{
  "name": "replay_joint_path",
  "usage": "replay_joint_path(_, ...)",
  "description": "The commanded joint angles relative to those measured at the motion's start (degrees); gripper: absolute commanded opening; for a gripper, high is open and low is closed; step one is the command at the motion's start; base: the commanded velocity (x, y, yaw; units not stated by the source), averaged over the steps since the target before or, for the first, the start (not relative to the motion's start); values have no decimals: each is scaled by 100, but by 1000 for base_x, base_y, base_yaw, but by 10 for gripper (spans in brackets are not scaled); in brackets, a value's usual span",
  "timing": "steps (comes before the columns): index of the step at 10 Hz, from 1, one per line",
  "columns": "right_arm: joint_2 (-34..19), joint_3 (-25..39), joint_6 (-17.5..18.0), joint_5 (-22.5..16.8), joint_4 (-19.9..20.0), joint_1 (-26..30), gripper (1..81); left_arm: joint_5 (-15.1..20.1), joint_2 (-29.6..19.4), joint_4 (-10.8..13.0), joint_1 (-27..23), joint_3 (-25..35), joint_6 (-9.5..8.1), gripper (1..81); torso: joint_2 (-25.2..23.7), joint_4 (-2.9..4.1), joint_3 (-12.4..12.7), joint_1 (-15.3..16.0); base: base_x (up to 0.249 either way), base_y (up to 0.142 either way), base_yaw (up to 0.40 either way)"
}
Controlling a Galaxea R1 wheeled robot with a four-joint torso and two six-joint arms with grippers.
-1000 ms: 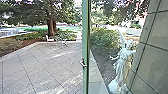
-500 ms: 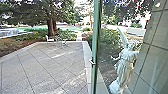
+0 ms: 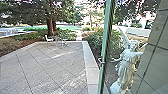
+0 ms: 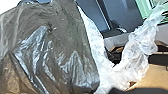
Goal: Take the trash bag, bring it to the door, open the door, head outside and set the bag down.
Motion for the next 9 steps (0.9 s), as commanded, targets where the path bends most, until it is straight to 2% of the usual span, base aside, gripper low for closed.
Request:
replay_joint_path(1, 23, 15, -24, -390, -3, 220, 811, 330, -7, -7, -241, 23, 22, 10, 0, 0, 0, 0, 91, 0, 0)
replay_joint_path(9, 32, 15, -24, -390, -3, 212, 811, 330, -7, -15, -241, 31, 22, 10, 0, 0, 0, 0, 91, 0, 0)
